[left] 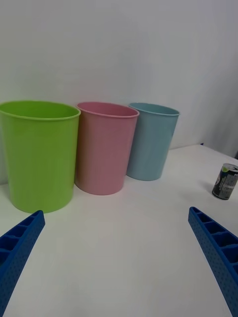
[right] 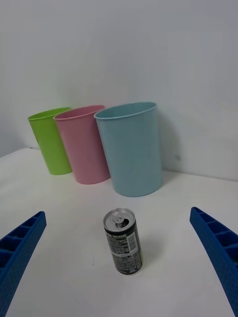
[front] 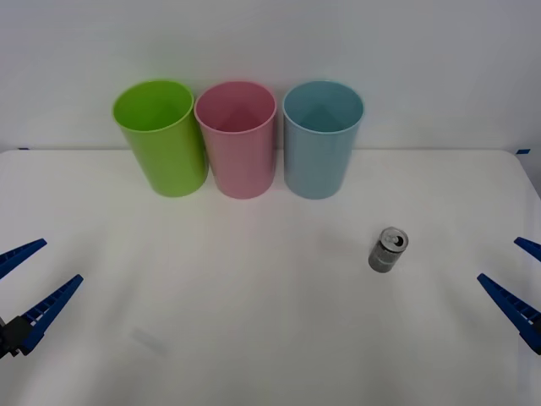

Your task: Grasp the object on the table and drop it into the matching bin: aluminum can to the light blue bin, PET bottle to the pink bin.

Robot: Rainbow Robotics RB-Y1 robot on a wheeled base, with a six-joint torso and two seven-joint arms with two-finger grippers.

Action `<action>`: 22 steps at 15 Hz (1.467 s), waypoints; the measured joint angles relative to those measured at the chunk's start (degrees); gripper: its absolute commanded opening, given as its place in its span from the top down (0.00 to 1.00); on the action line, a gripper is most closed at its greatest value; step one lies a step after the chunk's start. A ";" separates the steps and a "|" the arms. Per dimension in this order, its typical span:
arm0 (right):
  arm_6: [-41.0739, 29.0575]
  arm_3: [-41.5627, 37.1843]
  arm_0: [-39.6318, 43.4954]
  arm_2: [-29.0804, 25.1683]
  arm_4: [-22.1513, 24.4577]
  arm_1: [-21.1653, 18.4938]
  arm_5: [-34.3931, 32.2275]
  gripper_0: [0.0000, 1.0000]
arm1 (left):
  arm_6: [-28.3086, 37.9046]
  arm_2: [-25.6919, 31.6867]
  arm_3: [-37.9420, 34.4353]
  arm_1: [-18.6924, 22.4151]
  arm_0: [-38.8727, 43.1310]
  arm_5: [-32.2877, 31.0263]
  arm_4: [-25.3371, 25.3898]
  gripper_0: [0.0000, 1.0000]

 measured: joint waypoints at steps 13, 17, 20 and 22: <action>2.24 0.53 4.80 1.62 0.72 -2.69 1.80 0.00 | 0.00 0.00 0.00 0.00 0.00 0.00 0.00 0.00; 11.33 4.49 4.22 3.03 0.72 -2.67 2.67 0.00 | 0.00 0.00 0.00 0.00 0.00 0.00 0.00 0.00; 16.39 9.02 2.64 4.70 0.72 -2.67 2.39 0.00 | 0.00 0.00 0.00 0.00 0.00 0.00 0.00 0.00; 17.19 11.83 1.33 6.22 0.72 -2.67 2.26 0.00 | 0.00 0.00 0.00 0.00 0.00 0.00 0.00 0.00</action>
